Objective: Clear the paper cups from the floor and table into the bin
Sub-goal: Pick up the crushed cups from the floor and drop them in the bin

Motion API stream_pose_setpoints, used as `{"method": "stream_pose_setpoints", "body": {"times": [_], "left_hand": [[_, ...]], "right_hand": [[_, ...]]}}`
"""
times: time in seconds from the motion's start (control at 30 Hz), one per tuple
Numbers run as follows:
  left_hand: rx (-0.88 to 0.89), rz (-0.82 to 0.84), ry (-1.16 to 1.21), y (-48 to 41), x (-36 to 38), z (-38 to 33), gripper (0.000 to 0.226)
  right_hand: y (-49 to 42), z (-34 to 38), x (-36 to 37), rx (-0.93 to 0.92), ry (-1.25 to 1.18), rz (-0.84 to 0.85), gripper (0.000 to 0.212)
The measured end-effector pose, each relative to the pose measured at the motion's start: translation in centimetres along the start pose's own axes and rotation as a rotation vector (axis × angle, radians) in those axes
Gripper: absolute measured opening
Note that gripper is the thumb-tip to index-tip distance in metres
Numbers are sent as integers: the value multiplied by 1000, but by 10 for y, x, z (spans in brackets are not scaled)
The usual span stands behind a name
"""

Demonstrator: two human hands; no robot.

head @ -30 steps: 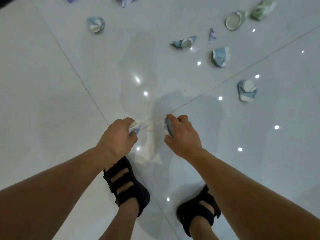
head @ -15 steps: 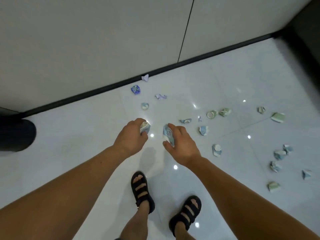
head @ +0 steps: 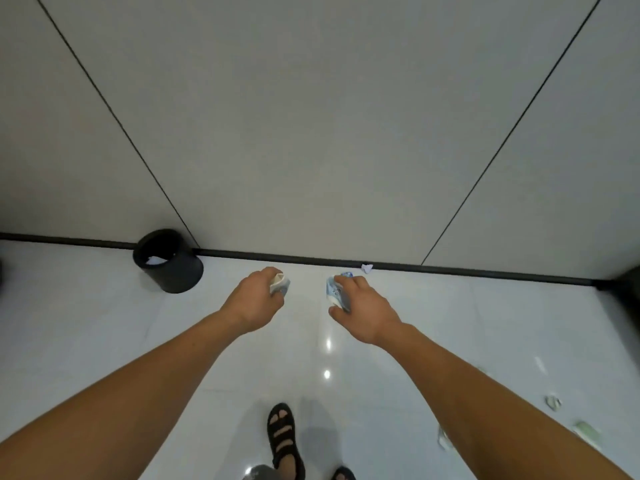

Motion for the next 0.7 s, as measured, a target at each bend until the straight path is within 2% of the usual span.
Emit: {"method": "stream_pose_setpoints", "body": {"times": [0.33,0.7], "left_hand": [[-146,-210,153,86,-84,103,27],[-254,-311,247,122,-212,289,32]], "right_hand": [[-37,162,7,-227,257,79,61],[-154,364,65,-303,349,141,63]]}}
Point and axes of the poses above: each hand's wrist, its own y-axis away from the middle knuckle, its own x-axis out of the palm, z = x × y, the point moved 2 cm from there along -y, towards the middle knuckle, and after that the axes turned 13 degrees about z, right-handed, at the moved point
